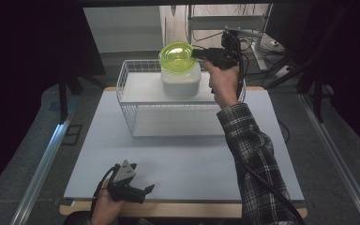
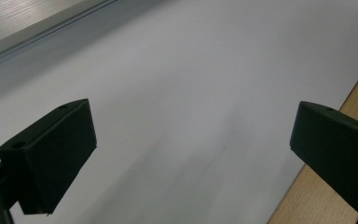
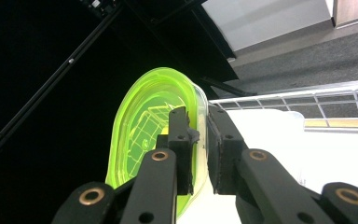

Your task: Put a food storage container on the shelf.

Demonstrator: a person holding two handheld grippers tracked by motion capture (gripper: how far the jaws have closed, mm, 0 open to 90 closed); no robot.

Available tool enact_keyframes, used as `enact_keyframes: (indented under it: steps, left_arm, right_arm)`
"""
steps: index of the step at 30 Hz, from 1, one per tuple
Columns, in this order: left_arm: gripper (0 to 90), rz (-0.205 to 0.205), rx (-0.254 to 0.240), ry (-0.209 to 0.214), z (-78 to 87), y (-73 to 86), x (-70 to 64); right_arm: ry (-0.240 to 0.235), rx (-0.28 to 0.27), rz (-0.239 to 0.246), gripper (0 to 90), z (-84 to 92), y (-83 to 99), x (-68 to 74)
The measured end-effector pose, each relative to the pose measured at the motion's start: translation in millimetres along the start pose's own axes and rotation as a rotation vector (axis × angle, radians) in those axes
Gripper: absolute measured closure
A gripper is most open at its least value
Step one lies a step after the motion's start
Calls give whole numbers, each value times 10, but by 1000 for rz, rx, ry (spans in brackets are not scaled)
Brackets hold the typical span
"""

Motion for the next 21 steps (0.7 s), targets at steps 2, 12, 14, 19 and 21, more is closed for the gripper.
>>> enact_keyframes:
  steps: [2,12,14,19,21]
  left_arm:
    - [0,-1,2,1,-3,1,-4]
    - [0,-7,9,5,-15,2,-12]
    - [0,-7,10,6,-16,3,-13]
    - [0,-7,10,7,-16,3,-13]
    - [0,-7,10,8,-17,3,-15]
  right_arm:
    - [21,-9,20,788,-9,6,-1]
    - [44,-10,24,730,-82,-18,-60]
    - [48,-14,20,710,-95,-27,-64]
    - [88,-18,68,663,-121,-29,-77]
    - [87,-17,69,626,-124,-31,-83]
Point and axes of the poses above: each handheld gripper's, and its own axes: z roughly backward along the jaws, y roughly out of its underside, x roughly to its left, the point moved 4 cm from there along -z, roughly forward along the jaws, and after that the axes turned 3 degrees about y, right-handed, at the moved point
